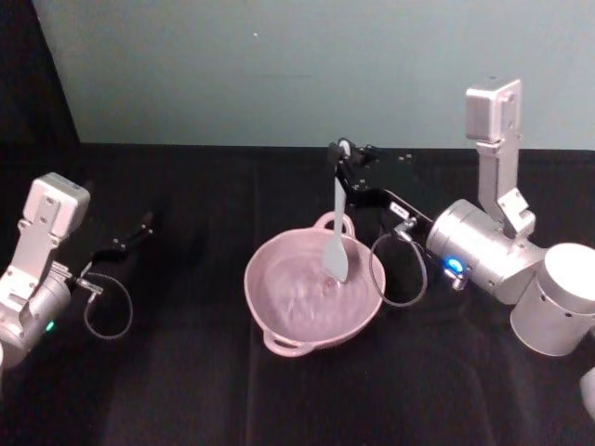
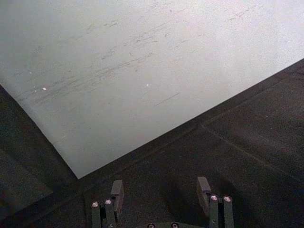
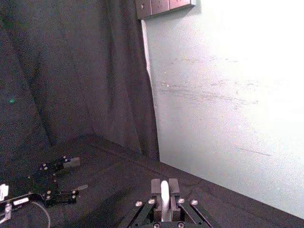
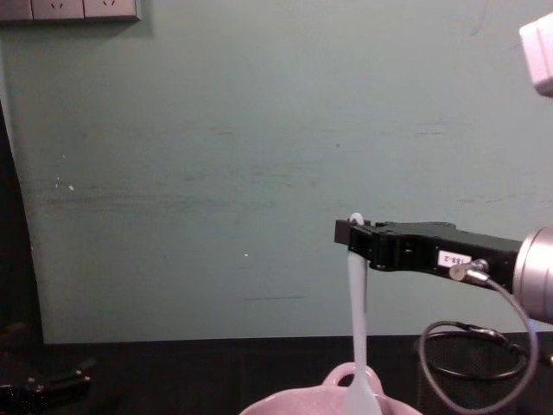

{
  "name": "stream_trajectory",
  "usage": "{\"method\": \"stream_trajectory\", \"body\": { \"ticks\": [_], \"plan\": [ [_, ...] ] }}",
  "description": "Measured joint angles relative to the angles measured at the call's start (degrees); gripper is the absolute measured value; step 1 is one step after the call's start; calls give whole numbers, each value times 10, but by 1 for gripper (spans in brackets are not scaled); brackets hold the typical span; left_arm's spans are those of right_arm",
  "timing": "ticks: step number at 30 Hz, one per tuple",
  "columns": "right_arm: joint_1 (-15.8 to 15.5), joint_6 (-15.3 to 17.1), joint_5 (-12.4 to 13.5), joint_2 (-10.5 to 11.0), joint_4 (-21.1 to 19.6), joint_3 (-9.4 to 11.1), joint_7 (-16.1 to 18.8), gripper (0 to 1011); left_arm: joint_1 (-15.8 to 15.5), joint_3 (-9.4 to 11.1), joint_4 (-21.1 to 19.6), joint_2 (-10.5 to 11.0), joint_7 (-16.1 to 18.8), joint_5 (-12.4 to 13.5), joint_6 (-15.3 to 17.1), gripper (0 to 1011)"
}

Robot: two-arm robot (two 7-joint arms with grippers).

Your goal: Use the one hand to pick up the spoon and stir the clear water in the bowl.

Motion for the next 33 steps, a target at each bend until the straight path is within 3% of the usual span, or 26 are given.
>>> {"method": "stream_trajectory", "body": {
  "ticks": [7, 17, 25, 33],
  "plan": [
    [-22, 18, -12, 19, -42, -1, -3, 108, 0, 0, 0, 0, 0, 0, 0, 1011],
    [-38, 32, -21, 23, -79, -18, 3, 108, 0, 0, 0, 0, 0, 0, 0, 1011],
    [-27, 35, -26, 4, -76, -50, 19, 108, 0, 0, 0, 0, 0, 0, 0, 1011],
    [-4, 25, -26, -19, -39, -62, 25, 107, 0, 0, 0, 0, 0, 0, 0, 1011]
  ]
}}
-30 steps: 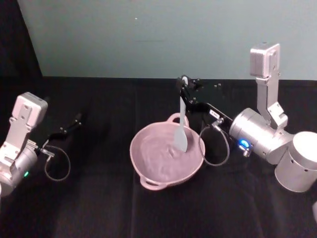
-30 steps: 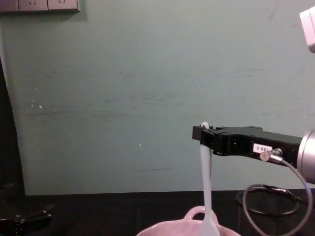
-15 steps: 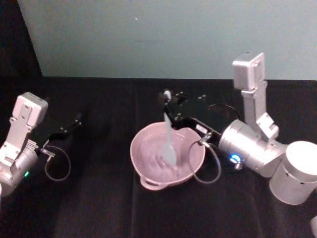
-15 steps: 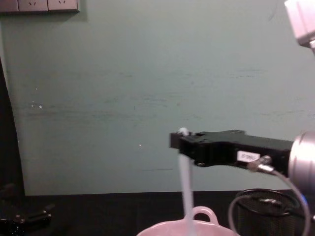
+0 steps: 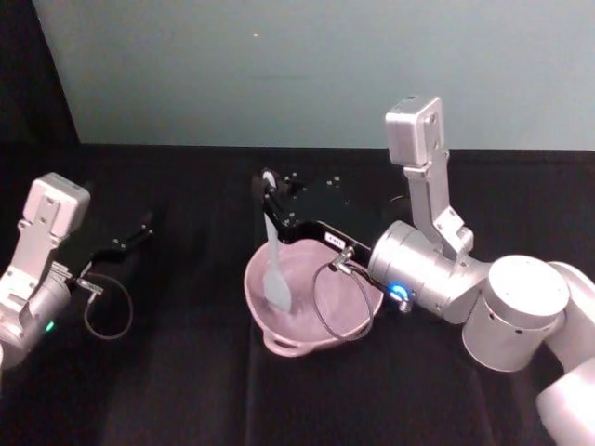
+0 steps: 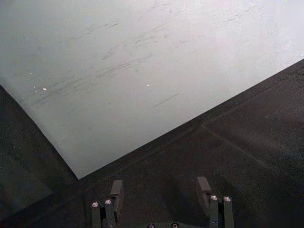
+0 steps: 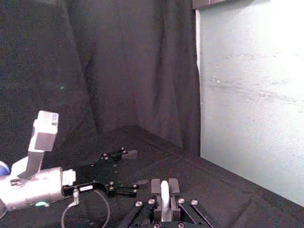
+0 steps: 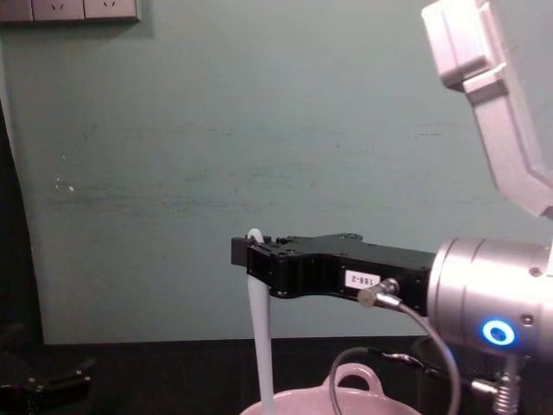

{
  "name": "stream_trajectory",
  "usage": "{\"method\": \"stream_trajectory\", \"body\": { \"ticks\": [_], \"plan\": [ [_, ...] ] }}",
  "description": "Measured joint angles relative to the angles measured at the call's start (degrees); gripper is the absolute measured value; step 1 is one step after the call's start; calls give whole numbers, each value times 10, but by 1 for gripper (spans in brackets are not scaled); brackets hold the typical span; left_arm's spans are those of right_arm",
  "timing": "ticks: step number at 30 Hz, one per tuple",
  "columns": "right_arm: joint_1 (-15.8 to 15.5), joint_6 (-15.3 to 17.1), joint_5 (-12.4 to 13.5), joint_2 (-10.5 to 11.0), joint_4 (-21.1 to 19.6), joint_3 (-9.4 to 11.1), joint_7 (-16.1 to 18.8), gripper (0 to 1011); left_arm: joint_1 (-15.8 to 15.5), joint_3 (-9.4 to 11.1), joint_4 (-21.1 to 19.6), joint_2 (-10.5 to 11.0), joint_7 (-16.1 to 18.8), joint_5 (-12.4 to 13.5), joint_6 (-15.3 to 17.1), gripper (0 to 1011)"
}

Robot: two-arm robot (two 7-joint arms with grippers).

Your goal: Use the one hand to pick up the spoon and stir the clear water in the bowl.

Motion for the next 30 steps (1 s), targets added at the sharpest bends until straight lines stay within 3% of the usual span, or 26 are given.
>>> {"method": "stream_trajectory", "body": {
  "ticks": [9, 15, 30],
  "plan": [
    [36, -15, 1, -23, 66, 1, 4, 108, 0, 0, 0, 0, 0, 0, 0, 1011],
    [48, -30, 9, -28, 104, 19, 1, 108, 0, 0, 0, 0, 0, 0, 0, 1011],
    [29, -30, 15, 3, 77, 64, -20, 108, 0, 0, 0, 0, 0, 0, 0, 1011]
  ]
}}
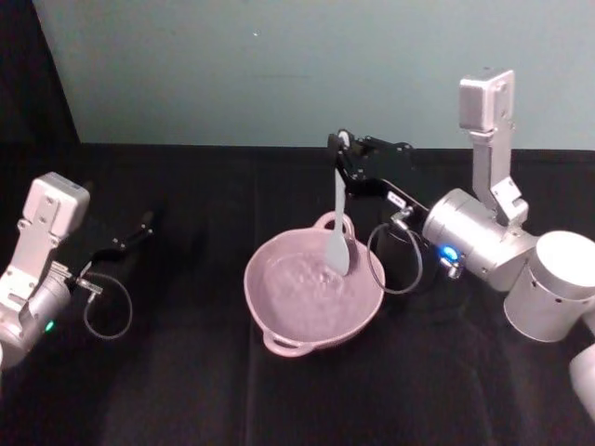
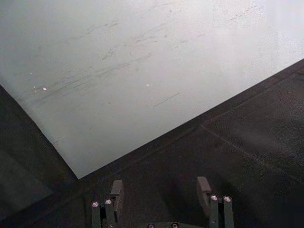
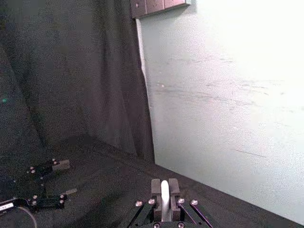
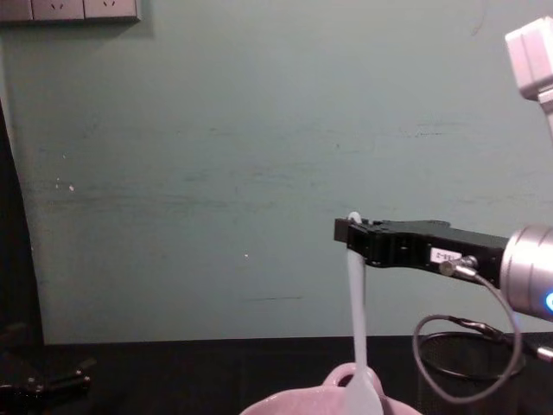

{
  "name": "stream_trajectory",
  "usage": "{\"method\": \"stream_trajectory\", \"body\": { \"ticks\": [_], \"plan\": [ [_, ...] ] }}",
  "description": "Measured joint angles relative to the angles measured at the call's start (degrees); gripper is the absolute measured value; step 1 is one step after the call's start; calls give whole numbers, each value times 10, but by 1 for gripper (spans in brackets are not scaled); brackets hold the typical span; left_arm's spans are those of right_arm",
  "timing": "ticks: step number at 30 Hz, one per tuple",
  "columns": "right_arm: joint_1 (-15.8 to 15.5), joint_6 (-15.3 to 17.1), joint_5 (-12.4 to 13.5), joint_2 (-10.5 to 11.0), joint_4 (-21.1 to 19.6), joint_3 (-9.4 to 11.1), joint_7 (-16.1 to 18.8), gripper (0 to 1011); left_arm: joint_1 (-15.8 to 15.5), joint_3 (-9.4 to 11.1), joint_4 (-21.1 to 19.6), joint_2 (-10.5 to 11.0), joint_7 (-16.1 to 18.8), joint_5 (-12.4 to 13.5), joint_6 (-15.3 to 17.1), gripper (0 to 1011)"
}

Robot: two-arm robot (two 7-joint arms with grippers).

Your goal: Use the one hand to pick up the spoon and stir the clear water in the bowl.

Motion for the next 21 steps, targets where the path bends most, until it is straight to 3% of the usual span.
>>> {"method": "stream_trajectory", "body": {
  "ticks": [5, 12, 21],
  "plan": [
    [-12, 12, -6, 12, -22, -1, -1, 108, 0, 0, 0, 0, 0, 0, 0, 1011],
    [-23, 29, -25, 18, -56, -26, 4, 108, 0, 0, 0, 0, 0, 0, 0, 1011],
    [-26, 34, -36, -3, -76, -69, 22, 108, 0, 0, 0, 0, 0, 0, 0, 1011]
  ]
}}
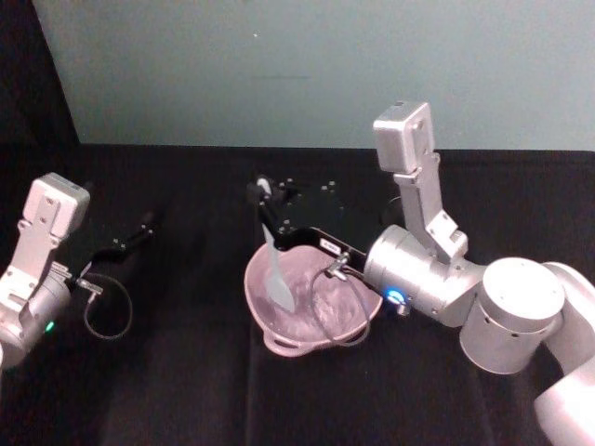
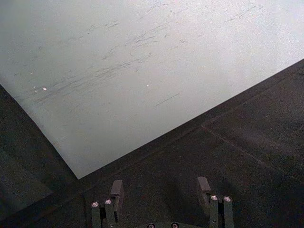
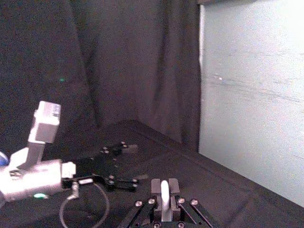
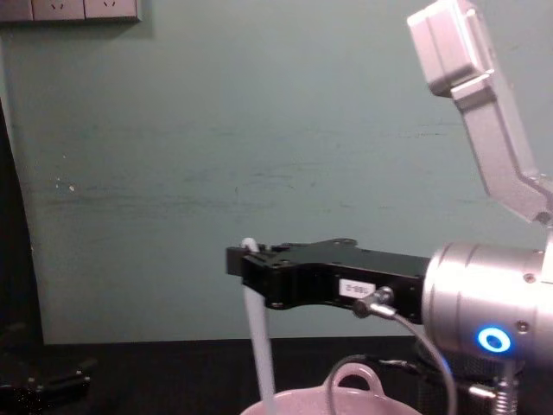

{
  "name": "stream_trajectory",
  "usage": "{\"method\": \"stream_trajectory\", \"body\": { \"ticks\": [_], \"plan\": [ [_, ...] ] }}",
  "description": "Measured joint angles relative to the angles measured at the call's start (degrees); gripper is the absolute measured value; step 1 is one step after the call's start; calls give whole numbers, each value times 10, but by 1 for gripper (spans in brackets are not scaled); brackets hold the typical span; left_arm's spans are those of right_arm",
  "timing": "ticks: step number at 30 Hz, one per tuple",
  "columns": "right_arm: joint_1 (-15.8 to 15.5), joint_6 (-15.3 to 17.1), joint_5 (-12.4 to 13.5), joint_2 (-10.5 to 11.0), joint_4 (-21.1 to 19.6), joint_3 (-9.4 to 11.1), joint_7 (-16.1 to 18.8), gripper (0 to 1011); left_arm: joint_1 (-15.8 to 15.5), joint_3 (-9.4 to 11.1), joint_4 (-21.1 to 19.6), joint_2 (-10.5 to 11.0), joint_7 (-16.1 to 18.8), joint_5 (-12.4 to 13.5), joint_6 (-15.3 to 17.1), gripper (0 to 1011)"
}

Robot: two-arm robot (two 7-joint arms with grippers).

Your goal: Use the one hand to pick up the spoon and stir the clear water in the bowl.

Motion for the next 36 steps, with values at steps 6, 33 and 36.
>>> {"method": "stream_trajectory", "body": {
  "ticks": [6, 33, 36],
  "plan": [
    [0, -4, 0, -9, -1, -6, 2, 108, 0, 0, 0, 0, 0, 0, 0, 1011],
    [-6, 27, 14, 50, -121, 83, -37, 108, 0, 0, 0, 0, 0, 0, 0, 1011],
    [-7, 34, 15, 57, -129, 92, -43, 108, 0, 0, 0, 0, 0, 0, 0, 1011]
  ]
}}
